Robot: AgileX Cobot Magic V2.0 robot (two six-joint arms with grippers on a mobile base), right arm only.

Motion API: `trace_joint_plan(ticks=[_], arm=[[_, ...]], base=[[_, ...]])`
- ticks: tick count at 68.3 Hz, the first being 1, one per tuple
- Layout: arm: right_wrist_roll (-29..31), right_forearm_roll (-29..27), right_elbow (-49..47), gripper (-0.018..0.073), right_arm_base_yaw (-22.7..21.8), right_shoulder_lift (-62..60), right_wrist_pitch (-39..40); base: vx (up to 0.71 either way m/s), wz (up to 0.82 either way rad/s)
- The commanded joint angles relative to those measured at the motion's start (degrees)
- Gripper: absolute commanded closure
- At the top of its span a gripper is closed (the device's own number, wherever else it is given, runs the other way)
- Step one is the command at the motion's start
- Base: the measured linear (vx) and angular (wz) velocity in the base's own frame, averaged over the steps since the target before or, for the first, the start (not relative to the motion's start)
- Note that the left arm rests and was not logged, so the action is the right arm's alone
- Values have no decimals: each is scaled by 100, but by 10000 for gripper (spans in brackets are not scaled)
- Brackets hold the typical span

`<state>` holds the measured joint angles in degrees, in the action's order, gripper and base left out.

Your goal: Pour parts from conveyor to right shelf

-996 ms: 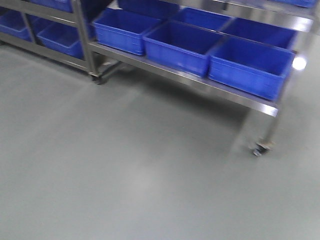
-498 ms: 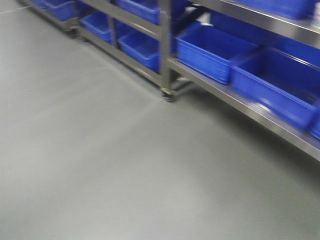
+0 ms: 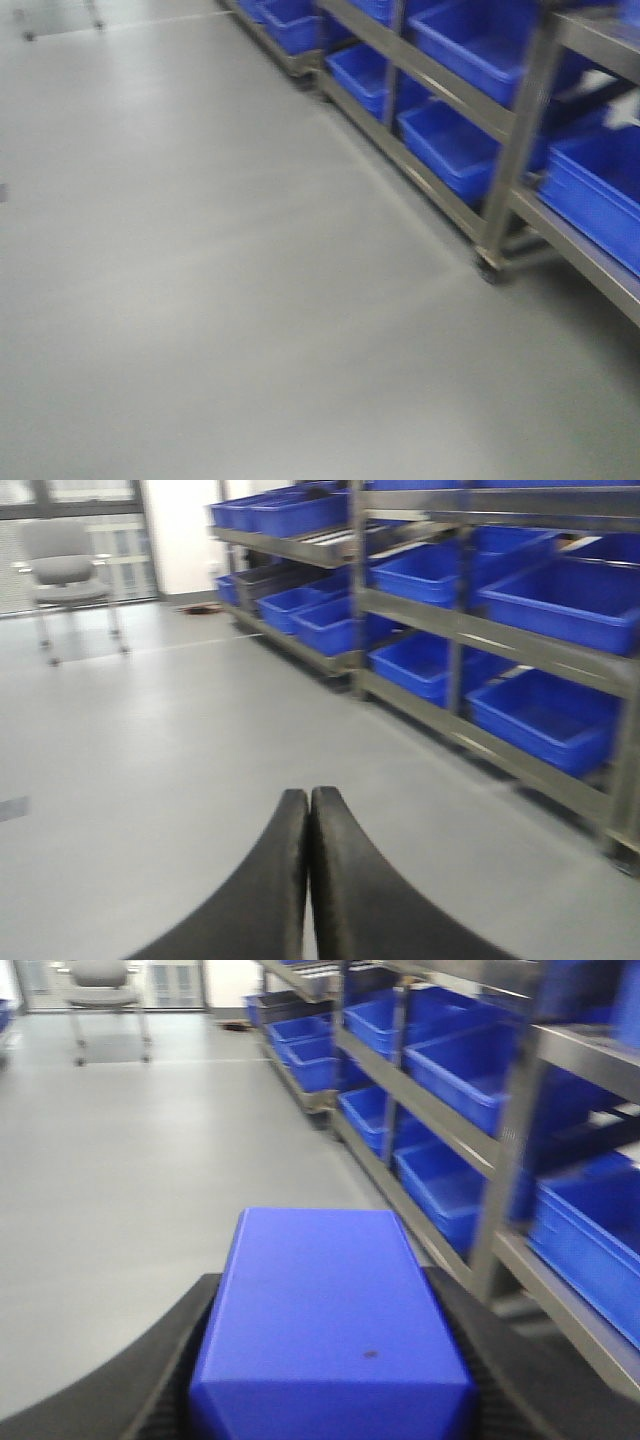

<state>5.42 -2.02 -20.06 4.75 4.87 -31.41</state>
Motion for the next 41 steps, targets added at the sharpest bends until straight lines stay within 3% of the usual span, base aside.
trace_joint_plan(ticks=[1, 41], arm=[[-3, -4, -159, 562, -32, 102, 476], [-3, -4, -159, 562, -32, 102, 476]], base=[[66, 58], [66, 43]])
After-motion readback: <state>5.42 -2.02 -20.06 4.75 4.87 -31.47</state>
